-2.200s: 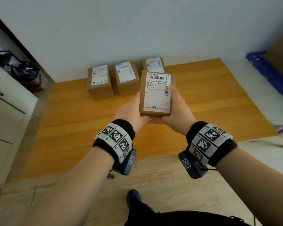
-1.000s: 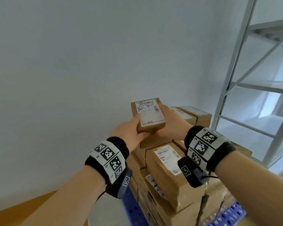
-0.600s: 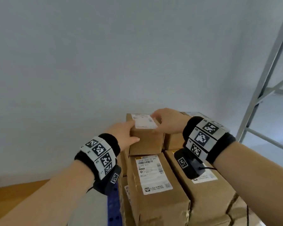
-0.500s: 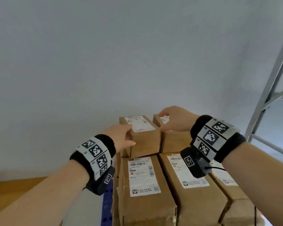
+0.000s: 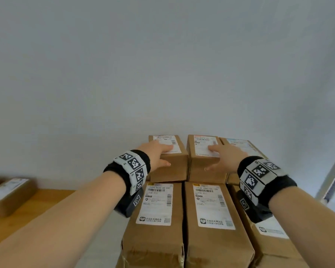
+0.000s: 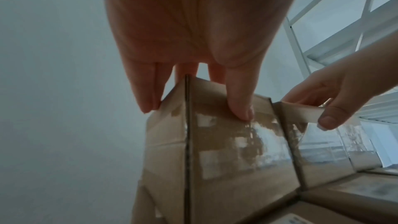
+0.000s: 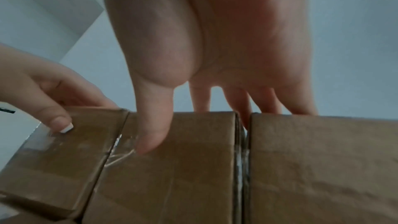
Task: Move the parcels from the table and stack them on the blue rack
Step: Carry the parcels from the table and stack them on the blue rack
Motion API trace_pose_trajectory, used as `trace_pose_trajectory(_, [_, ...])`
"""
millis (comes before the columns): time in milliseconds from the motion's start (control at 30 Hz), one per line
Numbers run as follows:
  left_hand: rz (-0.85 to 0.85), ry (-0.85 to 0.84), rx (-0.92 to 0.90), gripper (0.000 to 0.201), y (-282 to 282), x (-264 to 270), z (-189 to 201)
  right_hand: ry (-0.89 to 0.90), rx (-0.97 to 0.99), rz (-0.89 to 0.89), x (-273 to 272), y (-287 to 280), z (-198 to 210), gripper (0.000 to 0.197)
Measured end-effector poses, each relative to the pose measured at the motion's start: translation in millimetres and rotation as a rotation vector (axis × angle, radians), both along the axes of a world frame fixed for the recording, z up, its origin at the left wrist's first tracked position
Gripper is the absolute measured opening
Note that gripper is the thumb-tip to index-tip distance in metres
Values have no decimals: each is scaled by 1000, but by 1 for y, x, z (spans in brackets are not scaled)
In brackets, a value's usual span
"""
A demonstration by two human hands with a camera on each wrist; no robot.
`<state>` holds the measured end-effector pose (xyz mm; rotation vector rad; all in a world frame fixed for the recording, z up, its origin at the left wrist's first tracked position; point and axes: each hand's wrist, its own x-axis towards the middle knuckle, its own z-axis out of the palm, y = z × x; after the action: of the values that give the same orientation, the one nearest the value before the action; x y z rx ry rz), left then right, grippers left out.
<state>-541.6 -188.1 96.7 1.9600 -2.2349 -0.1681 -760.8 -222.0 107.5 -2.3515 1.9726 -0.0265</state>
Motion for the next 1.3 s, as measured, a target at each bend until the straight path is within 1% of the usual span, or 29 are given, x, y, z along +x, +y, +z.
trace_pose_trajectory(133, [-41,62,23,62,-4,6,2,-12,1,-9,3,3,0,78])
trace_pose_trajectory(267, [-55,1,1,62,-8,1,3,-9,-27,-19,5,3,-2,72])
trace_pose_trajectory(367, [-72,-39,-2,62,-11,-2,3,-3,-31,-18,5,4,-3,74])
trace_pose_trajectory(500, [-75,-45,-9,62,-13,1,2,0,-42,-1,4,4,-1,74])
trace_pose_trajectory(700, [-89,-76,-10,62,-16,0,2,13,-54,-23,5,4,-5,75])
trace_pose_trajectory(800, [-91,-97,-13,65,-18,-1,3,9,-55,-22,4,3,-5,75])
trace_pose_trajectory(967, [-120,-283,-118,80,-23,-20,-1,20,-56,-24,4,5,-5,74])
trace_pose_trajectory(1033, [-131,-278,-144,78,-24,-27,-5,27,-50,-19,4,6,-4,73])
trace_pose_trajectory(1133, [-147,-263,-136,72,-26,-34,-9,39,-44,-4,3,7,-2,71])
trace_pose_trajectory(1300, [-145,-310,-133,74,-26,-33,-16,59,-54,41,2,10,6,70])
